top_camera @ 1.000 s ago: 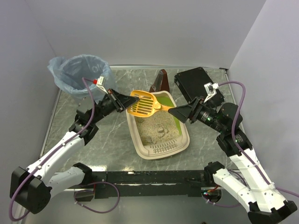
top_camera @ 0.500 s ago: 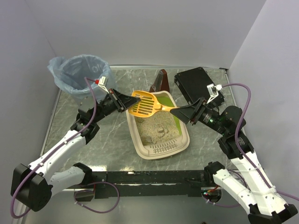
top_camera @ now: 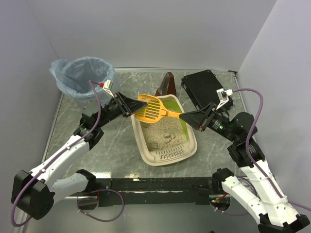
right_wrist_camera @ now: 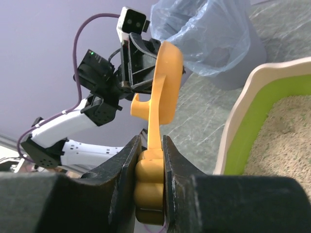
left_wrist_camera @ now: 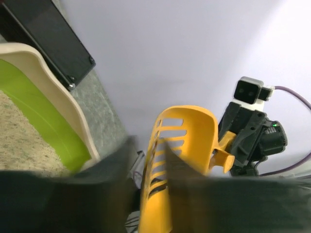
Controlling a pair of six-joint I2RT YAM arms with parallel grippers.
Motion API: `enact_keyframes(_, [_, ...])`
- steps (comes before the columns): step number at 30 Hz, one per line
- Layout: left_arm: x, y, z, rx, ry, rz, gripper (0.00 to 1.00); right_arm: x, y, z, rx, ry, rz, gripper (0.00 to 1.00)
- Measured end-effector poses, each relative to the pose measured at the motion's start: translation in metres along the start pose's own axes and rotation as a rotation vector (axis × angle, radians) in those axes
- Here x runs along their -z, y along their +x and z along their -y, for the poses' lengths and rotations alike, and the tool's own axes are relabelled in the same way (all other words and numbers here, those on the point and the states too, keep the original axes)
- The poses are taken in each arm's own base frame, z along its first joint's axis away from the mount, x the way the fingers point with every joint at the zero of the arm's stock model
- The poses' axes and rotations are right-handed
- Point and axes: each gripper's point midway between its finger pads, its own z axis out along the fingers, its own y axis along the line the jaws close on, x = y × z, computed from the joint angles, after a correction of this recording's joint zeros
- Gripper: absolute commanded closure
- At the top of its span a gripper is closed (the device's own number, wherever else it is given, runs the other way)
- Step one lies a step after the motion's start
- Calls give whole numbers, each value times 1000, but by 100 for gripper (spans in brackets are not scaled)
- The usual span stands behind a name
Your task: Clean the litter box
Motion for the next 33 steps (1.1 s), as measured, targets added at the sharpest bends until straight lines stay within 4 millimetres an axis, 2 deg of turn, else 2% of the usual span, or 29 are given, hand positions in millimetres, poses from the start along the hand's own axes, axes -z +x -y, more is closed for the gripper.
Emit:
enact_keyframes(1, [0, 1, -2, -7, -7, -3, 22, 0, 0, 0, 7, -2, 2, 100])
enact_keyframes(2, [0, 2, -4, -7, -14, -7, 1, 1, 0, 0, 12, -2, 5, 100])
enact_keyframes(7, [1, 2, -23, -30, -113, -9, 3, 3, -4, 9, 50, 44, 38, 100])
enact_keyframes(11, [4, -13, -43, -83, -271, 38, 3, 9, -3, 41, 59, 215, 47, 100])
enact_keyframes(15, [14, -23, -75, -141, -475, 56, 3, 18, -1, 77, 52, 419, 31, 100])
enact_keyframes(18, [18, -16, -112, -157, -614, 7, 3, 24, 9, 110, 30, 575, -14, 100])
enact_keyframes(21, [28, 2, -154, -145, -753, -75, 3, 28, 22, 144, -1, 727, -67, 100])
enact_keyframes(24, [35, 16, -176, -135, -829, -137, 3, 27, 32, 167, -17, 836, -110, 100])
enact_keyframes(27, [38, 22, -184, -145, -865, -156, 3, 11, 37, 173, 15, 881, -164, 100])
enact_keyframes(33, [45, 28, -191, -163, -928, -164, 3, -12, 32, 179, 85, 957, -158, 100])
